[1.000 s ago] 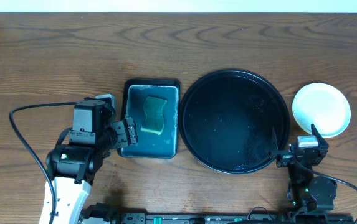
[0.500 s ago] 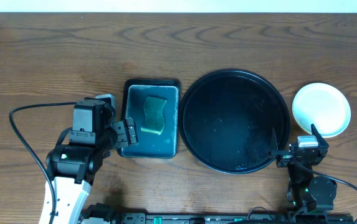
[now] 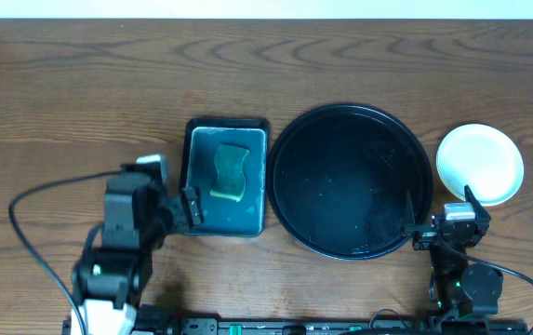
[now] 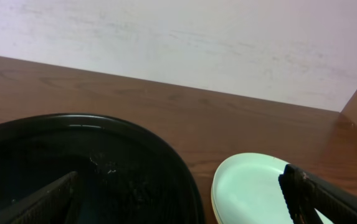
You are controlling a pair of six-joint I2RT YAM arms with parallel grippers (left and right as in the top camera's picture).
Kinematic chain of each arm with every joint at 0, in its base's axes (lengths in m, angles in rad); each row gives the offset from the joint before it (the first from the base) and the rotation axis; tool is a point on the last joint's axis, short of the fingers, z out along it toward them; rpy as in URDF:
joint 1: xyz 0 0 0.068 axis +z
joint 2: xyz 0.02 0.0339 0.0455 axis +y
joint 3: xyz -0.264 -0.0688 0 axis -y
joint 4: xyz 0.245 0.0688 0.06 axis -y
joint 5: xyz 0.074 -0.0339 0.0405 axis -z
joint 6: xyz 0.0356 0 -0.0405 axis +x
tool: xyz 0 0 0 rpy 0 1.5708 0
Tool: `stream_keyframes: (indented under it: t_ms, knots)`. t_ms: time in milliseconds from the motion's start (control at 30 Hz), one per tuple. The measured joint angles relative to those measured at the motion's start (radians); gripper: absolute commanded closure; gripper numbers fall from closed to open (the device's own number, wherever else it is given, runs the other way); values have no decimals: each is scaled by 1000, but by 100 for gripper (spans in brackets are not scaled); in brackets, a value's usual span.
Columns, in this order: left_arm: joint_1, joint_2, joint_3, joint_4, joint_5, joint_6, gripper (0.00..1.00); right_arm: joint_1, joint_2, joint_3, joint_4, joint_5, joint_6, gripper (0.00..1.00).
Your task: Clean dirty plates on tray and stack at the side
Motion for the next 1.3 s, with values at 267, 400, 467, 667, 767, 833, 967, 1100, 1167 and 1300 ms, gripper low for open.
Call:
stream_keyframes:
  t_ms: [267,400,467,667,767,833,967,1100,1167,1300]
  knots:
    - [63,-347,-310,253,0,0,11,0,-1,0,-1,0,0,1]
    - [90,-491,-410,359,0,8,11,0,-1,0,0,0,0,1]
    - [98,-550,-454,418,0,25,11,0,-1,0,-1,0,0,1]
    - [105,-671,-543,596,-1,133,11,0,-1,0,-1,0,0,1]
    - [105,-710,-573,702,-2,226,11,0,-1,0,-1,0,0,1]
    - [105,-723,-584,724,-4,283,11,0,-1,0,-1,0,0,1]
    - [105,-724,-588,653,-7,349,11,0,-1,0,-1,0,0,1]
    - [105,-723,-591,560,-16,349,11,0,-1,0,0,0,0,1]
    - [105,-724,-589,556,-27,340,11,0,-1,0,0,0,0,1]
    - [105,-724,-589,555,-30,329,11,0,-1,0,-1,0,0,1]
